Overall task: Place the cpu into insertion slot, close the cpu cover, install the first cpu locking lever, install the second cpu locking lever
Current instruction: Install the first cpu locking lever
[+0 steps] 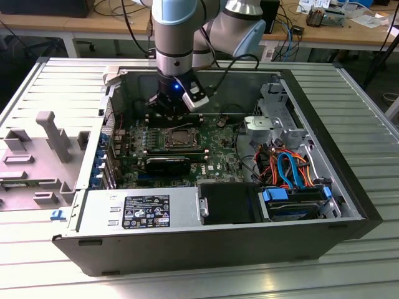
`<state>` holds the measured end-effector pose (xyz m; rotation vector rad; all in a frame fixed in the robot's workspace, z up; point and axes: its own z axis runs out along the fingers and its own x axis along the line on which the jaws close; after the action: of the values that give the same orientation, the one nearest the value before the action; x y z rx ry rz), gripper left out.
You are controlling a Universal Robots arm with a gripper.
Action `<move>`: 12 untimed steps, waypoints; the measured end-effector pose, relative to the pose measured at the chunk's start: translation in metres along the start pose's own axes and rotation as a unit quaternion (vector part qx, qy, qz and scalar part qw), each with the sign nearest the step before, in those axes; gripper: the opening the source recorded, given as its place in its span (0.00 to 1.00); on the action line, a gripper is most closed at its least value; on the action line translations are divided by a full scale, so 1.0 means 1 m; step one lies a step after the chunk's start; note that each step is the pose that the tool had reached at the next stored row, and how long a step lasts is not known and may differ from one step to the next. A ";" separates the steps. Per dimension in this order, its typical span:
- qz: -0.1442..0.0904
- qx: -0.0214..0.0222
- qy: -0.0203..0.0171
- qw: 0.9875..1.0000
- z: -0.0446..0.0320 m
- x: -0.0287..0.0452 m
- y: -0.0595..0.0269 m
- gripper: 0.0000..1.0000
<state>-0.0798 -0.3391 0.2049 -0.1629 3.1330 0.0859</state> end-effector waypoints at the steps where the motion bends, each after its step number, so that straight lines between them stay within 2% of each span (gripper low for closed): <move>1: 0.000 0.001 0.000 1.000 0.0006 -0.0017 0.0008 0.11; 4: 0.000 0.002 0.000 1.000 0.0015 -0.0043 0.0014 0.11; 7: 0.000 0.002 -0.001 1.000 0.0011 -0.0019 0.0017 0.11; 9: 0.000 0.002 -0.004 1.000 -0.0026 0.0009 0.0022 0.11; 12: -0.001 0.002 -0.005 1.000 -0.0140 0.0019 0.0029 0.11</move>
<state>-0.0820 -0.3372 0.2190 -0.1638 3.1224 0.0813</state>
